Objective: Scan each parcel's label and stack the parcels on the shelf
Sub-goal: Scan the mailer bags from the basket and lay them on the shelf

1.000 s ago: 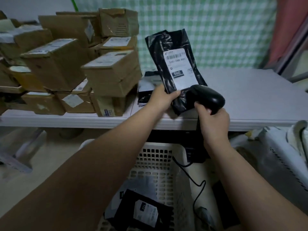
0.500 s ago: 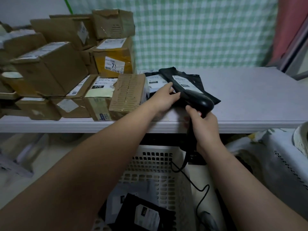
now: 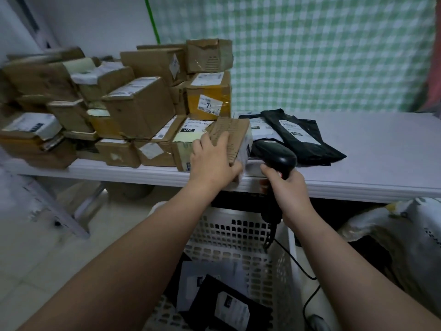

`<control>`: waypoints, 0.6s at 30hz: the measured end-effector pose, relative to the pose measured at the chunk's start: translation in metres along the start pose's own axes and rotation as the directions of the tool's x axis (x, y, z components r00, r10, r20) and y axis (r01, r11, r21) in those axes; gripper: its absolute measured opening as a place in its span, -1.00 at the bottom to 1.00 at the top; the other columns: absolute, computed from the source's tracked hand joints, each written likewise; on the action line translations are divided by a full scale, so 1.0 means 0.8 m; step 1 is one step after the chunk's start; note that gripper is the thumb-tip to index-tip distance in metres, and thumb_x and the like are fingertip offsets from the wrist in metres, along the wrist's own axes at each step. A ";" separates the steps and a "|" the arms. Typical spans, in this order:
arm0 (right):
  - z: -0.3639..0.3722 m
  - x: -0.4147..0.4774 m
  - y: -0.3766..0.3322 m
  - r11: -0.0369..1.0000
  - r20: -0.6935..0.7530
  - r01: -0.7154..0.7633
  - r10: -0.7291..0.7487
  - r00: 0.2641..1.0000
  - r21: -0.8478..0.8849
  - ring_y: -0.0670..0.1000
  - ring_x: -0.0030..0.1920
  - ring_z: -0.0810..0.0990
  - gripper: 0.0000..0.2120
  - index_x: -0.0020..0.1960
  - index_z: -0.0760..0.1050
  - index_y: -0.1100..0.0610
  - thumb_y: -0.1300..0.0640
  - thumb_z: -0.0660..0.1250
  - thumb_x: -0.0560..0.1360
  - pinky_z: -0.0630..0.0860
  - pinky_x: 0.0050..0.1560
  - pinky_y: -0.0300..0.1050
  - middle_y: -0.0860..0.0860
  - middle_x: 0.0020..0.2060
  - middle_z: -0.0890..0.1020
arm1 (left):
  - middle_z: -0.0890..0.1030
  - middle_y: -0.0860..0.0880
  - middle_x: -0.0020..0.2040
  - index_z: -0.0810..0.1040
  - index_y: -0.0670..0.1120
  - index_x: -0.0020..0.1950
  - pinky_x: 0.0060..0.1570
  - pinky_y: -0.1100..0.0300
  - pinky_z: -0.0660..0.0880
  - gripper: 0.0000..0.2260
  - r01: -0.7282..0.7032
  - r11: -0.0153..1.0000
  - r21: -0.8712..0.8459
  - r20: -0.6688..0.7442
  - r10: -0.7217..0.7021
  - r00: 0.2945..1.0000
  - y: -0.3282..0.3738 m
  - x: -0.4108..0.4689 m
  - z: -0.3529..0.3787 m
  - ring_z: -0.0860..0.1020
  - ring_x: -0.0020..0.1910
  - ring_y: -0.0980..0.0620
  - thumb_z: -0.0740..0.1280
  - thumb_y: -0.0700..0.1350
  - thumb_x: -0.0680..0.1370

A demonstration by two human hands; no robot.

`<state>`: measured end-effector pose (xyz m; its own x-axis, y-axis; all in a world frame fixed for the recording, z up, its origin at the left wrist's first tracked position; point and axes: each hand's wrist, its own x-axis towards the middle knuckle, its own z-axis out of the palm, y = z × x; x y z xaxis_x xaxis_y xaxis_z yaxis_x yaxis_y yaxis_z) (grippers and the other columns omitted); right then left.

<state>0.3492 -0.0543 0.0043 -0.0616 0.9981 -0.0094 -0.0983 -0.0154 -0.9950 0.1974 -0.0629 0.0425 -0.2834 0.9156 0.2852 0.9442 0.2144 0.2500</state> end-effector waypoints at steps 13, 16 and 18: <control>0.033 0.003 -0.002 1.000 0.066 0.019 -0.021 0.998 0.022 0.12 0.01 0.64 -0.83 0.05 0.53 0.00 0.07 0.44 0.48 0.58 0.12 0.09 0.10 -0.05 0.65 | 0.31 -0.04 0.20 0.31 0.01 0.06 0.21 0.08 0.38 -0.77 0.104 0.472 -0.876 -0.233 -0.602 0.764 -0.078 0.009 -0.066 0.38 0.17 -0.01 0.24 0.12 0.57; 0.041 0.001 0.002 1.000 0.093 0.019 -0.019 0.995 0.001 0.12 0.05 0.64 -0.76 0.11 0.54 0.02 0.04 0.44 0.47 0.55 0.19 0.16 0.07 -0.05 0.66 | 0.33 -0.10 0.27 0.29 -0.03 0.09 0.25 -0.03 0.40 -0.61 0.298 0.354 -0.886 -0.029 -0.685 0.728 -0.091 0.022 -0.061 0.41 0.18 -0.07 0.20 0.27 0.54; 0.046 0.000 0.003 1.000 0.116 0.023 -0.021 0.993 -0.011 0.10 0.05 0.64 -0.73 0.16 0.54 0.05 0.04 0.43 0.48 0.54 0.20 0.15 0.07 -0.04 0.66 | 0.32 -0.13 0.29 0.28 -0.05 0.12 0.24 -0.02 0.42 -0.56 0.321 0.358 -0.877 -0.011 -0.683 0.731 -0.094 0.024 -0.059 0.42 0.17 -0.07 0.18 0.30 0.53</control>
<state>0.3127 -0.0567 0.0058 -0.1744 0.9844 0.0234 -0.0889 0.0079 -0.9960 0.1132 -0.0773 0.0733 -0.8534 0.5191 0.0477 0.0999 0.0729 0.9923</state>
